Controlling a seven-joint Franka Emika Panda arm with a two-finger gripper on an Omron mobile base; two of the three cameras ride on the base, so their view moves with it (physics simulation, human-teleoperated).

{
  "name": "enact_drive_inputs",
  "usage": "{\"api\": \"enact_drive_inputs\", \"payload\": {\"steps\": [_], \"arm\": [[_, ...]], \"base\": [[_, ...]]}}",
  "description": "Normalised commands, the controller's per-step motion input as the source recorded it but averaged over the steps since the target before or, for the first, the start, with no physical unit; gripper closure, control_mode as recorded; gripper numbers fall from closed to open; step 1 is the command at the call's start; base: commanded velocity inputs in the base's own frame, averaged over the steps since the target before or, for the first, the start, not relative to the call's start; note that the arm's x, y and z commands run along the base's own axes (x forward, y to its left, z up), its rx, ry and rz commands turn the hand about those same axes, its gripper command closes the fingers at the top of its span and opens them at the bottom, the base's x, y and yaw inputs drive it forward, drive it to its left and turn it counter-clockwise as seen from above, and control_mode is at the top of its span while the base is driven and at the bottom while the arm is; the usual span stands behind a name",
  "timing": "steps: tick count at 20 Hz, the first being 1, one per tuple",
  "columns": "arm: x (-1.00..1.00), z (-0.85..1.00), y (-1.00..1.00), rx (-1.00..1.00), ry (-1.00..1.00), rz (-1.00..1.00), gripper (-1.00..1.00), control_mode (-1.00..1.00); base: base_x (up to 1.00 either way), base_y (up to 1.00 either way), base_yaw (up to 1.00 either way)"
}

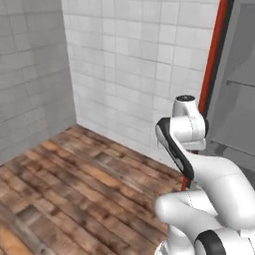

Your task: Take the fish out of the fridge, briefly rinse it in the sink, and place it on the tray next to the sink.

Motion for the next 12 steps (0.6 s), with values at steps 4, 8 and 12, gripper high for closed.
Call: {"api": "enact_drive_inputs", "payload": {"steps": [4, 8, 12], "arm": [[0.00, 0.00, 0.00, 0.00, 0.00, 0.00, 1.00, 1.00], [0.00, 0.00, 0.00, 0.00, 0.00, 0.00, 1.00, 1.00], [0.00, 0.00, 0.00, 0.00, 0.00, 0.00, 1.00, 1.00]], "base": [[0.00, 0.06, 1.00], [0.00, 0.06, 1.00], [0.00, 0.03, 1.00]]}}
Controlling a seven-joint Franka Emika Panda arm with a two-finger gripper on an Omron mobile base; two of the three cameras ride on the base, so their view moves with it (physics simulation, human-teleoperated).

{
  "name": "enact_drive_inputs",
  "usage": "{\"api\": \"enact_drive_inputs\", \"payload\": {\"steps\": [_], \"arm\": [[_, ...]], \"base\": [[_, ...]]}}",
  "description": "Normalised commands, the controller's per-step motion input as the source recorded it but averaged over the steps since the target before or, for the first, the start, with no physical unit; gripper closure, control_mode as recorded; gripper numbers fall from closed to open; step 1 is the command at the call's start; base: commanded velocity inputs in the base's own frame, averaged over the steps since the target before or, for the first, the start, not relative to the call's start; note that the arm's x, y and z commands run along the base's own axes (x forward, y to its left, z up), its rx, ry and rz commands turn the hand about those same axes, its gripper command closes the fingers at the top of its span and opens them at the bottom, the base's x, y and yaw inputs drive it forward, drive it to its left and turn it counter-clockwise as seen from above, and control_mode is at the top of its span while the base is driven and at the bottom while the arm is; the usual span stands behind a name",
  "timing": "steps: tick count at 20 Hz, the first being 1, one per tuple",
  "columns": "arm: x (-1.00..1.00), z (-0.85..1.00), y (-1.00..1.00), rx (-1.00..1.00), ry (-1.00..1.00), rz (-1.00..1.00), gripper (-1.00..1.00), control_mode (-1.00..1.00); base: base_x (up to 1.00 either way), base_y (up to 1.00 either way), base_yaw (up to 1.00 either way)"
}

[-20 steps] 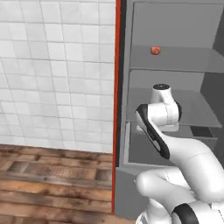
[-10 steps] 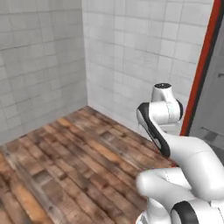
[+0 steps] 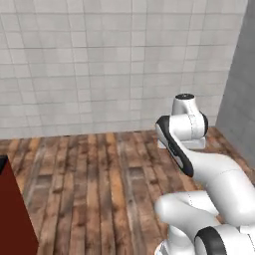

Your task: Take the fish out of the fridge, briefly rinse it in the sink, and place it on the tray next to the sink.

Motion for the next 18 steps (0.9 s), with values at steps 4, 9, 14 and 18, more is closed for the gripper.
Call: {"api": "enact_drive_inputs", "payload": {"steps": [4, 9, 14, 18], "arm": [[0.00, 0.00, 0.00, 0.00, 0.00, 0.00, 1.00, 1.00], [0.00, 0.00, 0.00, 0.00, 0.00, 0.00, 1.00, 1.00], [0.00, 0.00, 0.00, 0.00, 0.00, 0.00, 1.00, 1.00], [0.00, 0.00, 0.00, 0.00, 0.00, 0.00, 1.00, 1.00]], "base": [[0.30, 0.00, 0.95], [0.79, -0.01, 0.79], [1.00, -0.14, 0.62], [1.00, -0.38, 0.52]]}}
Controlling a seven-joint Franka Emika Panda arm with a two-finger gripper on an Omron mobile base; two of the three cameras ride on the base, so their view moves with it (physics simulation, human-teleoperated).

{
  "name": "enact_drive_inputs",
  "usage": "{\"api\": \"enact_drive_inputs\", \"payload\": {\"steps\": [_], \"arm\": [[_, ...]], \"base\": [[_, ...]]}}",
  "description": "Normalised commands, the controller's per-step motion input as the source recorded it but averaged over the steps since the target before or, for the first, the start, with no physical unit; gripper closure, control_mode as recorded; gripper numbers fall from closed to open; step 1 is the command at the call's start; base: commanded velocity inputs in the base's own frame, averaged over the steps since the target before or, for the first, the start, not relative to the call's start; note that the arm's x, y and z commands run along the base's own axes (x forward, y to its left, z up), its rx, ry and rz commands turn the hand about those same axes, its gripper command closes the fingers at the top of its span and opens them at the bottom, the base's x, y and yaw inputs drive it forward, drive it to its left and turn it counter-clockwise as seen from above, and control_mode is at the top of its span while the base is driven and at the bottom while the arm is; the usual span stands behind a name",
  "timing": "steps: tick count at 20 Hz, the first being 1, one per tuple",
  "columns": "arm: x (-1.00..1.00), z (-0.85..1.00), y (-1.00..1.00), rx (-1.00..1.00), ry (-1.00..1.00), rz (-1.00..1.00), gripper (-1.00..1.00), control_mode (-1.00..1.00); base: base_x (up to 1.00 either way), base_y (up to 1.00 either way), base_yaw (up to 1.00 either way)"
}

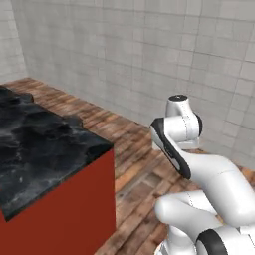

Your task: Take the fish out of the fridge, briefly rinse it in the sink, and place it on the tray next to the sink.

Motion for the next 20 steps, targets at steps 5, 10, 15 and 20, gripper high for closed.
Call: {"api": "enact_drive_inputs", "payload": {"steps": [5, 10, 15, 20], "arm": [[0.00, 0.00, 0.00, 0.00, 0.00, 0.00, 1.00, 1.00], [0.00, 0.00, 0.00, 0.00, 0.00, 0.00, 1.00, 1.00], [0.00, 0.00, 0.00, 0.00, 0.00, 0.00, 1.00, 1.00], [0.00, 0.00, 0.00, 0.00, 0.00, 0.00, 1.00, 1.00]], "base": [[0.92, -0.15, 0.64], [0.04, 0.00, 0.99], [0.00, 0.00, 1.00], [0.00, 0.00, 1.00]]}}
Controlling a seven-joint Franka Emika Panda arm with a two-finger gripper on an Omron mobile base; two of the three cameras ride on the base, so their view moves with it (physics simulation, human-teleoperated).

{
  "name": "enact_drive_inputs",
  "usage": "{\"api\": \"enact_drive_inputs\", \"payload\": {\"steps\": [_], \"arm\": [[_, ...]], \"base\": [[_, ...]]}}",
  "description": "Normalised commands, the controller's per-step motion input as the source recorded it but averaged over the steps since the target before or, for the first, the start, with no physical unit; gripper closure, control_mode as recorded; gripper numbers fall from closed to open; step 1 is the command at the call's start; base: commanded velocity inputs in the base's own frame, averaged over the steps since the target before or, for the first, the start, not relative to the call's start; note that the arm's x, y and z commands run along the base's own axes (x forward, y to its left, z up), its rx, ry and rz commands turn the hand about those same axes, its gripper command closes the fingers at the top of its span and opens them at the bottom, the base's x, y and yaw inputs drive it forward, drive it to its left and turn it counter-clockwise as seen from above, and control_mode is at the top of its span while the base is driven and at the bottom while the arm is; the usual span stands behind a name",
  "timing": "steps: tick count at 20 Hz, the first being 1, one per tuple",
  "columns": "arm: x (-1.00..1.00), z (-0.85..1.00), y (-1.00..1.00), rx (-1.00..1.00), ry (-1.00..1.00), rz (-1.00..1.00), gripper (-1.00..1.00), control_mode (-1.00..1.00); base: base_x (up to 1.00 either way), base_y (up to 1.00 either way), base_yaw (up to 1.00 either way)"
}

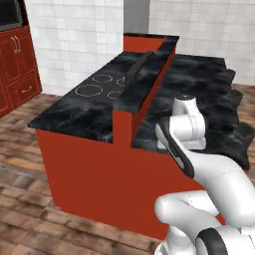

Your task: Take the fish out of the fridge, briefly rinse it in the sink, and place it on the tray next to the sink.

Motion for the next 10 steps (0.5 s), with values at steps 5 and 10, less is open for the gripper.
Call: {"api": "enact_drive_inputs", "payload": {"steps": [5, 10], "arm": [[0.00, 0.00, 0.00, 0.00, 0.00, 0.00, 1.00, 1.00], [0.00, 0.00, 0.00, 0.00, 0.00, 0.00, 1.00, 1.00]], "base": [[0.00, 0.00, 0.99], [0.21, -0.01, 0.94]]}}
